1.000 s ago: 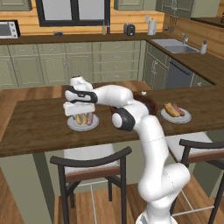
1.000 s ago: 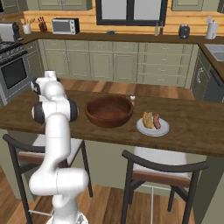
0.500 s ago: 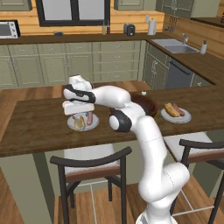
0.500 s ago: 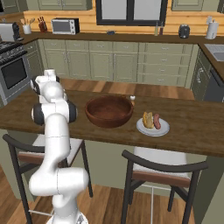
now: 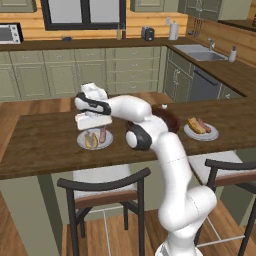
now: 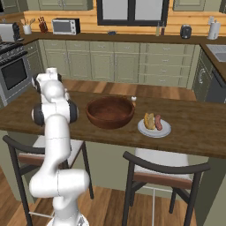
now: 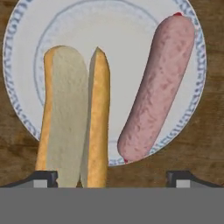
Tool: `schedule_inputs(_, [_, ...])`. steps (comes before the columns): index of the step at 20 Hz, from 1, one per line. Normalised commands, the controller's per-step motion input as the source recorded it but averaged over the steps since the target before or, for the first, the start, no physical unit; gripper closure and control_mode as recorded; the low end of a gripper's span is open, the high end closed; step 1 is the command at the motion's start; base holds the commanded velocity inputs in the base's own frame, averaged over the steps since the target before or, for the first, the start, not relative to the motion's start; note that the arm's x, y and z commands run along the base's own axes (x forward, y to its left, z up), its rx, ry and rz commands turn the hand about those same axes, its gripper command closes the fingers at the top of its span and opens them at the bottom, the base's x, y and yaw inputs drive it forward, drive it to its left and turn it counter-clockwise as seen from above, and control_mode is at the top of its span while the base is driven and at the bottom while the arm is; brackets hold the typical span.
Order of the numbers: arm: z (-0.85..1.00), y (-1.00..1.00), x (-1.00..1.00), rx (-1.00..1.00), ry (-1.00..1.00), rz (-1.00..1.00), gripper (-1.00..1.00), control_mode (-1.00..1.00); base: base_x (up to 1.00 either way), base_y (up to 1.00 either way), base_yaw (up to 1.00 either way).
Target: Place one bun and one sausage from the bowl on each plate.
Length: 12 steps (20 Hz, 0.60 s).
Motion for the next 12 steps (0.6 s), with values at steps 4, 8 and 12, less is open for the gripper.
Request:
schedule_inputs(4, [0.15,-0.62,-0.98,0.01,-0.09,0.00,-1.00,-1.00,0.00,0.00,0.00])
schedule_inputs(8, [0.19,-0.58,-0.99,0.03,-0.23,0.00,-1.00,-1.00,0.00,0.00,0.00])
schedule_inputs(12, [0.26,-0.63,-0.97,0.09,-0.37,0.00,-1.00,-1.00,0.00,0.00,0.00])
